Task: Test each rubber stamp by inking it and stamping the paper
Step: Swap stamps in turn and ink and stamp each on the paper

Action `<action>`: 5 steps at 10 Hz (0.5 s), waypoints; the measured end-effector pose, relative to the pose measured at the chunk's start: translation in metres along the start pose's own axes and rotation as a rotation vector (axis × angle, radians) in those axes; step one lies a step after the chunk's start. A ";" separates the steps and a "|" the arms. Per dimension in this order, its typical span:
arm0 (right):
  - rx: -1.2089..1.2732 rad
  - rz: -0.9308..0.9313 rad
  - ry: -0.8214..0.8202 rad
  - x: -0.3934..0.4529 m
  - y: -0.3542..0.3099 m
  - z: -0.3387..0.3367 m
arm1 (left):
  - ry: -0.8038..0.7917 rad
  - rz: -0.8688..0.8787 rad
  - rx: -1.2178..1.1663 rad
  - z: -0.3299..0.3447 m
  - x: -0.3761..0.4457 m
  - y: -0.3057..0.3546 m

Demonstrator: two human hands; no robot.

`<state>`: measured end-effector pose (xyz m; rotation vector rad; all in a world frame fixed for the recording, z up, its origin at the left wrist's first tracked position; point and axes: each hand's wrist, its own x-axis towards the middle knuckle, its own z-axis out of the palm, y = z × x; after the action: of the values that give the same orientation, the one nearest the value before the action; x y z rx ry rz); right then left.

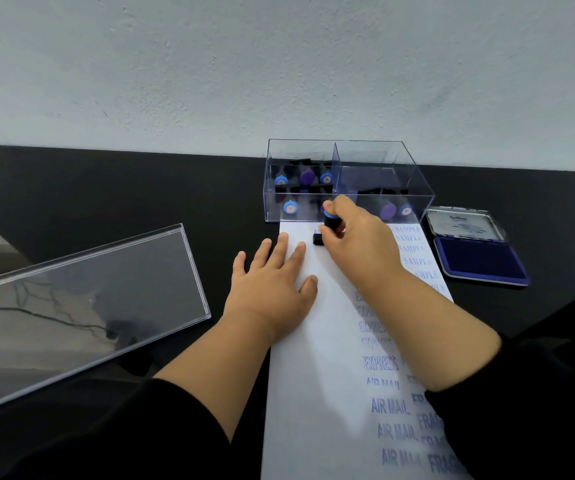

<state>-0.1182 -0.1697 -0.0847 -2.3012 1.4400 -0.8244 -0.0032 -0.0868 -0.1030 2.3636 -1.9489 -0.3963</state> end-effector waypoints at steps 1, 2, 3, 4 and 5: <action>-0.015 -0.004 0.001 -0.002 0.000 -0.001 | 0.000 0.002 0.001 0.000 0.000 0.000; -0.012 -0.002 -0.007 -0.001 0.001 -0.002 | -0.001 0.000 0.003 0.000 -0.001 0.000; -0.002 0.007 -0.014 0.002 0.001 -0.003 | -0.004 0.002 0.000 0.000 -0.001 0.001; 0.000 0.015 -0.022 0.005 0.001 -0.002 | -0.003 0.003 -0.001 0.000 0.000 0.000; -0.004 0.025 -0.024 0.007 0.000 -0.002 | 0.000 0.003 -0.001 0.000 0.000 0.000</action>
<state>-0.1169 -0.1758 -0.0809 -2.2833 1.4580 -0.7846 -0.0032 -0.0865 -0.1027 2.3601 -1.9519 -0.3968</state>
